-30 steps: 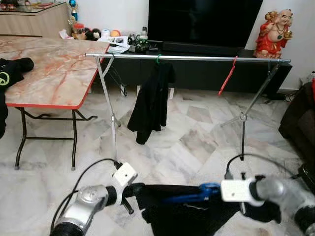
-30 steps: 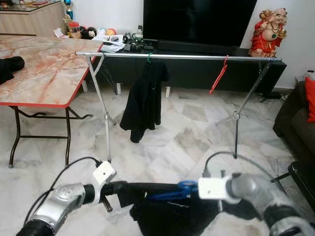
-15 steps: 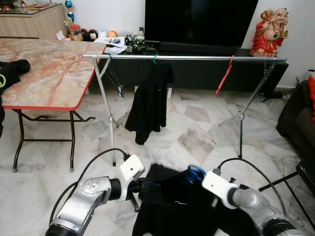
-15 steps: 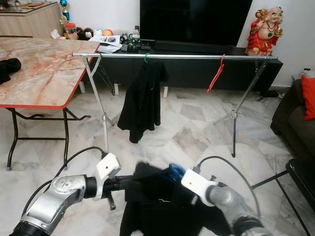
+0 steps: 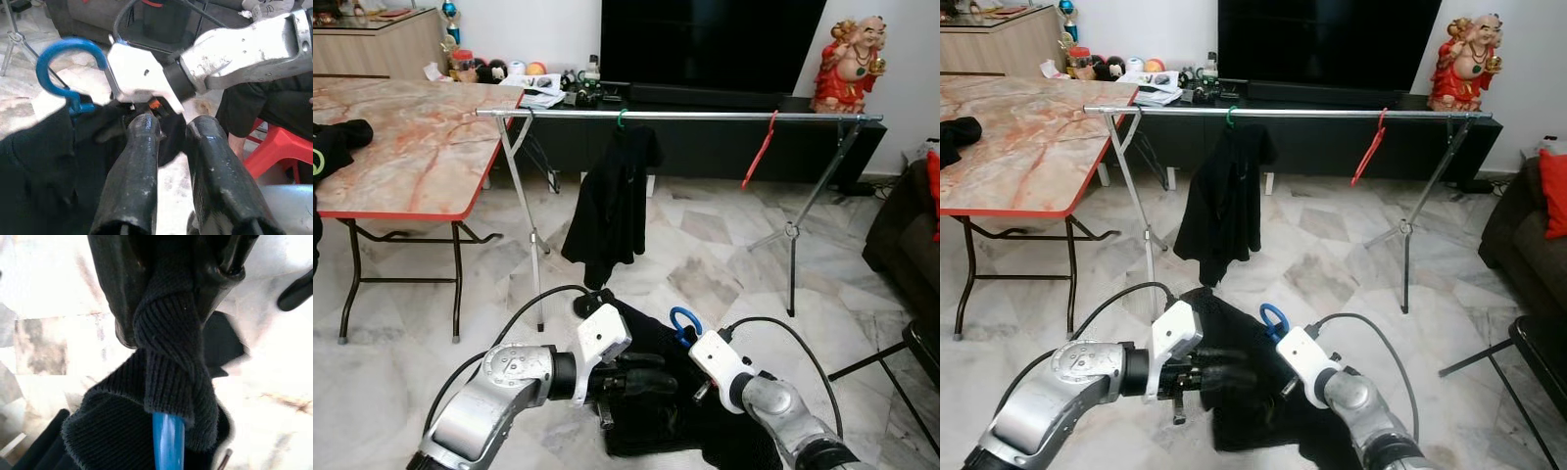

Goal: Hang hanger

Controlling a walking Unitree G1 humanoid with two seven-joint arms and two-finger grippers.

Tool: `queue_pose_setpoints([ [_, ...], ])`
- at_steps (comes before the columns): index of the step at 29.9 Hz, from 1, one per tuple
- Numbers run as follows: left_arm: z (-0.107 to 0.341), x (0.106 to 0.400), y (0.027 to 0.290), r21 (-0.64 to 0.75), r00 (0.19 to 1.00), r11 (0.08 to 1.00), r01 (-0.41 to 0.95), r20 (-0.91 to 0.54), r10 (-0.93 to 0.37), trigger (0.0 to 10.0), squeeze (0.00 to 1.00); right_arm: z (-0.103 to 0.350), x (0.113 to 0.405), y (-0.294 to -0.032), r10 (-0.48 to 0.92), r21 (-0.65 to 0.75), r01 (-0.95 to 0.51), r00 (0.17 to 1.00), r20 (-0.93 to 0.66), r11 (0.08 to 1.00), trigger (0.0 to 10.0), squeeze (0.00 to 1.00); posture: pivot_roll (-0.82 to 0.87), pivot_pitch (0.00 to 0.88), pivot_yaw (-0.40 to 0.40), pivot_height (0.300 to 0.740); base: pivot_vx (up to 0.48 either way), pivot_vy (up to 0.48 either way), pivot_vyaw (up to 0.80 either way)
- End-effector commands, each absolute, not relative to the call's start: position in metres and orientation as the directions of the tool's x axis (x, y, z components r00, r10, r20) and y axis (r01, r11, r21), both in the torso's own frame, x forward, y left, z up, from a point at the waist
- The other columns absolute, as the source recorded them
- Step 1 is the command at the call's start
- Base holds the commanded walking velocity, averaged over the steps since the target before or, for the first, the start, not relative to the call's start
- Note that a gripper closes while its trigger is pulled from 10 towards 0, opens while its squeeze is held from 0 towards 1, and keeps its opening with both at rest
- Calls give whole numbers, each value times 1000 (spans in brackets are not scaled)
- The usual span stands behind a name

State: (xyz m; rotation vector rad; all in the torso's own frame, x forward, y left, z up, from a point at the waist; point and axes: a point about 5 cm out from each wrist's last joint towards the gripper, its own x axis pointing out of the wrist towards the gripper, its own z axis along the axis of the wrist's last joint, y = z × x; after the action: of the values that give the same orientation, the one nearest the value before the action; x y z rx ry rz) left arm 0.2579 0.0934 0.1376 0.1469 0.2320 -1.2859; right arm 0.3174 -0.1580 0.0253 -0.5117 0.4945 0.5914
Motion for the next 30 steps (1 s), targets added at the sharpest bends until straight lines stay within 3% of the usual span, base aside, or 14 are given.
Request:
queue_pose_setpoints([
  [1, 141, 256, 95, -16, 261, 273, 962, -247, -933, 10000, 1000, 44, 332, -159, 388, -334, -585, 775, -499, 739, 0, 0, 139, 0, -55, 740, 0, 0, 0],
  [4, 139, 265, 110, 18, 360, 370, 929, -277, -891, 10000, 1000, 51, 333, -159, 475, -321, -658, 731, -490, 682, 0, 0, 139, 0, -54, 740, 0, 0, 0],
  [11, 134, 271, 130, 71, 416, 419, 905, -349, -840, 10000, 1000, 55, 327, -169, 581, -302, -803, 585, -566, 514, 0, 0, 144, 0, -56, 740, 0, 0, 0],
  [14, 134, 276, 137, 93, 458, 455, 885, -345, -819, 10000, 1000, 50, 314, -175, 633, -247, -922, 384, -672, 297, 0, 0, 142, 0, -63, 740, 0, 0, 0],
  [17, 134, 275, 135, 73, 437, 439, 895, -335, -835, 10000, 1000, 48, 306, -175, 664, -175, -964, 265, -699, 201, 0, 0, 149, 0, -66, 740, 0, 0, 0],
  [19, 126, 273, 133, 70, 413, 417, 906, -361, -836, 10000, 1000, 49, 305, -173, 671, -160, -974, 227, -706, 161, 0, 0, 157, 0, -69, 740, 0, 0, 0],
  [28, 113, 266, 127, 32, 337, 358, 933, -426, -840, 10000, 1000, 52, 307, -160, 689, -147, -985, 169, -705, 91, 0, 0, 166, 0, -78, 740, 0, 0, 0],
  [29, 109, 265, 128, 33, 324, 348, 937, -456, -829, 10000, 216, 54, 309, -158, 697, -151, -984, 175, -695, 96, 0, 0, 168, 0, -79, 740, 0, 0, 0],
  [30, 105, 265, 130, 40, 316, 340, 940, -485, -816, 10000, 0, 56, 310, -156, 708, -150, -984, 174, -685, 96, 0, 0, 170, 0, -79, 740, 0, 0, 0],
])
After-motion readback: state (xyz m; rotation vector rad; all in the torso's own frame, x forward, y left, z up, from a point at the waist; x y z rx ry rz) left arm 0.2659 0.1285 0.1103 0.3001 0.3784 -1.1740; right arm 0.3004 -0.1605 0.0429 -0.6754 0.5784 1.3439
